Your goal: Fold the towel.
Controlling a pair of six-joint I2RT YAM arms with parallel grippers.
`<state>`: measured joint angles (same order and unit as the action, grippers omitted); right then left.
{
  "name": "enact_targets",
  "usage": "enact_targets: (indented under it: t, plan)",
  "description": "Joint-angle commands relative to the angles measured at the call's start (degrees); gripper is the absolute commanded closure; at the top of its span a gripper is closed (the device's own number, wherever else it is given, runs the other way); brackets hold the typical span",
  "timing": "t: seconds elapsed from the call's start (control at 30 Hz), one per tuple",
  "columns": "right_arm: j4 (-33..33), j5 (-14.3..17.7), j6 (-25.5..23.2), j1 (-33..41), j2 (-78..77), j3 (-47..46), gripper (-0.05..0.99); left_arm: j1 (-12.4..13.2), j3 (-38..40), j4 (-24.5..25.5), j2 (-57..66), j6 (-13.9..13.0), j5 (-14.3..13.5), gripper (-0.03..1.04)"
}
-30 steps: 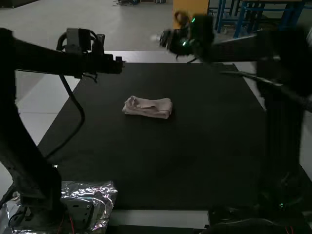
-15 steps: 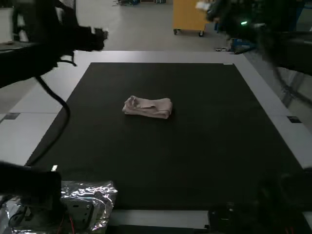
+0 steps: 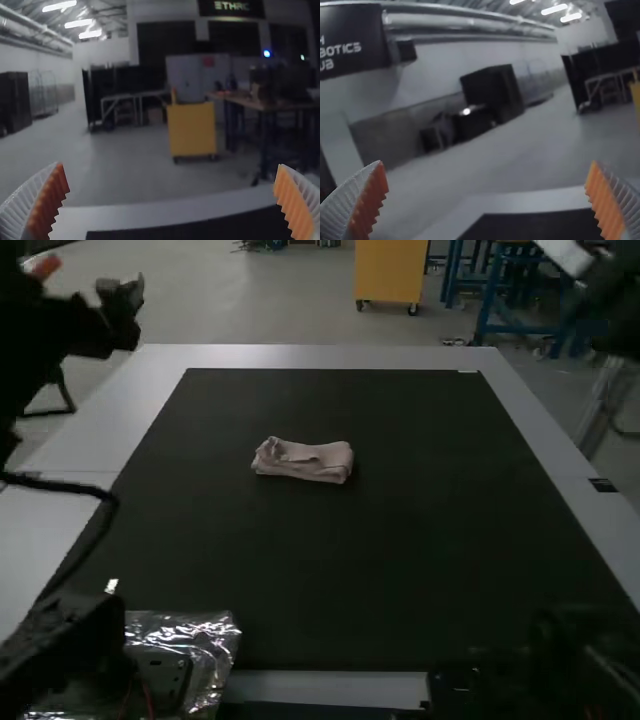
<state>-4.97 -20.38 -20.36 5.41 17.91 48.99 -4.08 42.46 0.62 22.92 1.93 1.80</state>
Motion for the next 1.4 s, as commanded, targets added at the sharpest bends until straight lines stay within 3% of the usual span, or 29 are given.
enact_targets:
  t: [0.0,0.2,0.3,0.37,0.43,0.5,0.53,0.57,0.63,0.67,0.8,0.87,0.93,1.0,1.07,1.13,1.3,1.37]
  plan:
    - [-2.50,1.22,0.41,-2.86,-5.96,-1.09,0.03,0.56,-2.38,1.93,-7.36,-0.53,-1.28,0.04]
    - [-6.45,1.31,2.08,-6.29,-15.19,-2.76,0.03,0.65,-5.10,5.44,-21.33,-0.53,-2.15,0.04]
    - [-7.16,5.26,6.82,-6.82,-17.91,-3.46,0.03,0.74,-6.16,7.46,-22.83,-0.53,-3.56,0.04]
    - [-8.12,9.92,10.60,-7.08,-17.91,-4.87,0.03,0.65,-7.13,8.43,-22.92,-0.79,-4.79,0.04]
    - [-8.04,12.56,17.02,-6.82,-17.82,-8.12,0.03,0.74,-9.76,6.50,-22.92,-3.96,-5.14,0.04]
    - [-7.68,13.79,24.05,-6.73,-17.82,-12.78,0.03,0.74,-13.89,0.96,-22.92,-4.92,-4.70,0.04]
    - [-6.80,16.43,25.81,-6.82,-17.82,-15.77,0.03,0.65,-16.27,-1.85,-22.92,-5.36,-4.62,0.04]
    - [-4.08,19.59,26.42,-6.73,-17.82,-19.37,0.03,0.47,-19.08,-5.02,-22.92,-6.86,-4.53,0.04]
    - [5.59,21.79,29.15,-6.73,-17.82,-27.11,0.03,0.21,-24.44,-11.52,-22.92,-9.67,-3.03,0.04]
    - [9.28,21.96,30.64,-6.82,-17.82,-30.18,0.03,0.12,-26.81,-13.81,-22.92,-9.67,-2.77,0.04]
    - [22.02,22.32,34.25,-6.82,-17.82,-42.05,0.03,0.21,-34.63,-15.65,-22.92,-8.97,-1.28,0.04]
    - [26.24,24.42,35.30,-6.99,-17.82,-46.44,0.03,0.38,-37.36,-16.97,-22.92,-8.97,-1.10,0.04]
    - [25.98,29.08,36.88,-6.99,-17.82,-49.17,0.03,0.47,-39.73,-18.55,-22.92,-8.88,-2.07,0.04]
    - [20.18,30.14,36.27,-7.08,-17.91,-48.99,0.03,0.56,-42.19,-17.94,-22.92,-9.23,-4.70,0.04]
    - [16.05,30.23,32.22,-7.26,-17.91,-48.99,0.03,0.47,-42.72,-9.85,-22.92,-10.99,-6.55,0.04]
    - [11.65,30.23,31.52,-7.26,-17.91,-48.99,0.03,0.38,-42.37,-3.17,-22.92,-10.20,-6.73,0.04]
    - [7.43,28.73,31.96,-7.26,-17.91,-48.99,0.02,0.47,-42.46,-1.85,-22.92,-8.88,-6.73,0.04]
    - [7.17,26.27,31.96,-7.17,-17.91,-48.99,0.02,0.47,-42.46,-1.85,-22.92,-8.88,-6.73,0.04]
